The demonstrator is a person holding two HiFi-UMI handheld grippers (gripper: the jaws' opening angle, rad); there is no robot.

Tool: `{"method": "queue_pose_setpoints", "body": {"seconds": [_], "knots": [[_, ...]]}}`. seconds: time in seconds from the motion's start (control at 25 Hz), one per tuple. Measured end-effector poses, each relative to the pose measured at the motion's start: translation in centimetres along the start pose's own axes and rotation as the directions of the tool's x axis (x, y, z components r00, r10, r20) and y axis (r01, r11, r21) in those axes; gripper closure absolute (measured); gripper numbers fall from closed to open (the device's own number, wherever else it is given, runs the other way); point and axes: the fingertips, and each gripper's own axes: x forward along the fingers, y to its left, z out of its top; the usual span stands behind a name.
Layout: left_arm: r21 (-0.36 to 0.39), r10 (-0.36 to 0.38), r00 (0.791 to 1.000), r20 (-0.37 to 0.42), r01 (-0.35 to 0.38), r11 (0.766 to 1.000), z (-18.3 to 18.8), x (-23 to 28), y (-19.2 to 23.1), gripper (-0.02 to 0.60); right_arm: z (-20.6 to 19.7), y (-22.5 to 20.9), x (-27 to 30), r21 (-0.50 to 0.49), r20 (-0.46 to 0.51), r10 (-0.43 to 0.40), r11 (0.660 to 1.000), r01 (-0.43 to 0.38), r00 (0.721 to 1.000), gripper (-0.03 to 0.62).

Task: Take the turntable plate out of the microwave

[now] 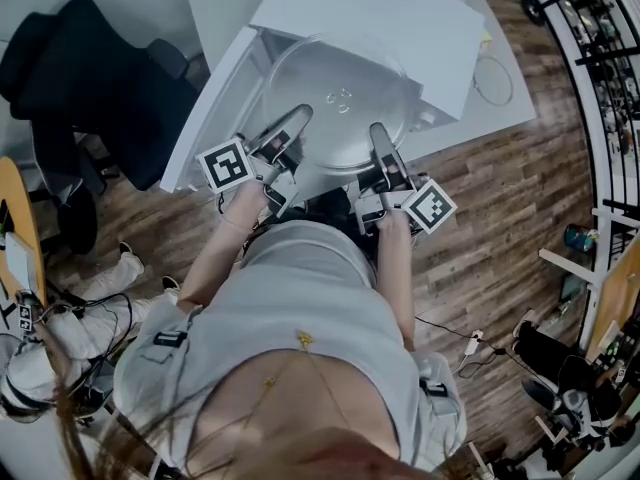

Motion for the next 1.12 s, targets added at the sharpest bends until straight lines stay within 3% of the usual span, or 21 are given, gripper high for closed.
{"method": "queue_pose_setpoints", "body": {"seconds": [0.52,0.88,1.12], "knots": [[-0.045,0.029,1.000,0.005,-0.029,0.999,1.0,4.9,0.9,0.514,4.2,-2.5,1.8,0.031,-0.005,-0.041,0.999,0.041,0.999,0.533],[-0.078,0.083,0.996,-0.015,-0.084,0.993,1.7,7.2,2.5,0.512,6.1,-3.9,3.3,-0.017,-0.028,-0.078,0.997,0.078,0.997,0.525],[-0.192,0.076,0.997,0.020,-0.071,0.979,2.0,7.9,2.8,0.522,6.5,-4.1,4.0,-0.048,-0.041,-0.079,0.996,0.077,0.996,0.520]]}}
